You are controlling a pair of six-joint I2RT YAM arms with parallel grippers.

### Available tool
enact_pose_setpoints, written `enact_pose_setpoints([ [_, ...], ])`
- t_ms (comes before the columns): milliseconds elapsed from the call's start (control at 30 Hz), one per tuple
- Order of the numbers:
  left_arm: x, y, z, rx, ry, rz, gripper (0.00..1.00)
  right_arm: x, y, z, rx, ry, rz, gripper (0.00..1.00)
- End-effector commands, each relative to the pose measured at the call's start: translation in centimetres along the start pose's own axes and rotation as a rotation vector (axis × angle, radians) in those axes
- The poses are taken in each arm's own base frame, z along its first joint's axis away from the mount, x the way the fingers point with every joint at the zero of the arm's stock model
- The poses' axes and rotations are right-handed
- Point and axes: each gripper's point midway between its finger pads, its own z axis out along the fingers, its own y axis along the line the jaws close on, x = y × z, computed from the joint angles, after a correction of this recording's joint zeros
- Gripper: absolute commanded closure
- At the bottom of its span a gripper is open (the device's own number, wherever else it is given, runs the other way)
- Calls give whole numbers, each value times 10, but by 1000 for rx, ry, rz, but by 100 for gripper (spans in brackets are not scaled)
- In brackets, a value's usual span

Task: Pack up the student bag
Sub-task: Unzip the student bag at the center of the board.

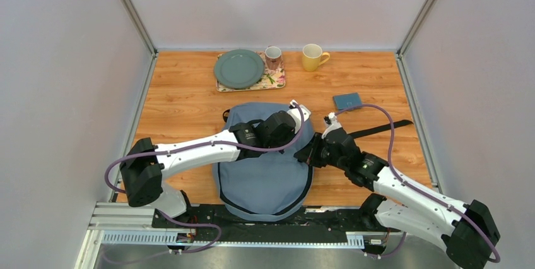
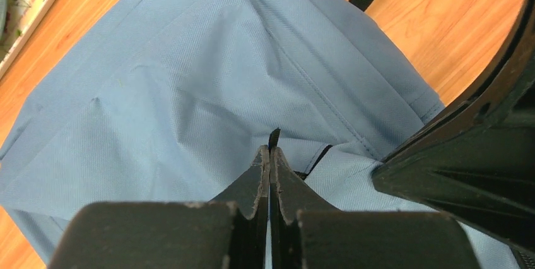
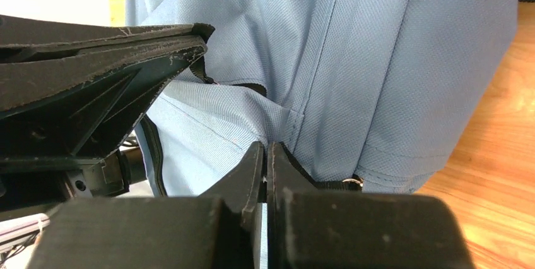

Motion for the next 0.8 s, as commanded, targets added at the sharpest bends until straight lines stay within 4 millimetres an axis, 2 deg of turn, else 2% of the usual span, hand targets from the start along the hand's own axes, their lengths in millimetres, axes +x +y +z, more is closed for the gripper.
enact_pose_setpoints([
  [0, -10, 23, -19, -89, -57, -40, 100, -14, 10, -10, -27, -68, 15, 100],
  [33, 0, 28, -20, -111, -41, -38, 100, -20, 4, -10, 1, -104, 33, 100],
  [67, 2, 34, -27, -126, -47, -47, 100, -21, -8, -10, 43, -127, 43, 100],
  [100, 8, 46, -29, -154, -40, -66, 100, -23, -9, -13, 47, -143, 48, 100],
  [133, 23, 54, -29, -173, -15, -81, 100, -25, -14, -14, 64, -153, 56, 100],
  [167, 23, 63, -39, -185, -34, -109, 100, -28, -20, -14, 86, -169, 68, 100],
  [200, 32, 81, -43, -224, -19, -143, 100, -27, -25, -16, 98, -170, 74, 100],
  [233, 51, 90, -44, -245, 6, -156, 100, -28, -27, -17, 103, -174, 78, 100],
  [300, 58, 110, -62, -279, -28, -207, 100, -29, -32, -18, 114, -177, 85, 100],
  [333, 77, 127, -65, -323, -3, -236, 100, -29, -33, -17, 119, -176, 87, 100],
  [400, 86, 143, -84, -359, -22, -279, 100, -29, -35, -17, 129, -172, 92, 100],
  [433, 100, 157, -89, -403, -2, -315, 100, -29, -36, -16, 131, -173, 93, 100],
  [467, 104, 163, -100, -426, -14, -336, 100, -29, -36, -16, 132, -168, 90, 100],
  [533, 119, 169, -105, -444, -8, -369, 100, -29, -34, -14, 129, -161, 90, 100],
  [567, 119, 170, -110, -443, -33, -386, 100, -28, -31, -13, 118, -155, 91, 95],
  [600, 121, 166, -109, -418, -33, -392, 96, -29, -30, -11, 114, -154, 91, 89],
  [633, 126, 162, -107, -404, -26, -410, 79, -30, -28, -12, 107, -153, 93, 82],
  [667, 130, 159, -107, -396, -14, -423, 70, -33, -22, -12, 95, -156, 93, 67],
  [700, 133, 157, -107, -392, -4, -438, 61, -34, -20, -13, 95, -153, 91, 60],
  [733, 136, 156, -107, -401, 2, -475, 44, -35, -17, -15, 94, -155, 88, 52],
  [767, 139, 156, -110, -409, 5, -493, 37, -41, -12, -20, 98, -166, 88, 43],
])
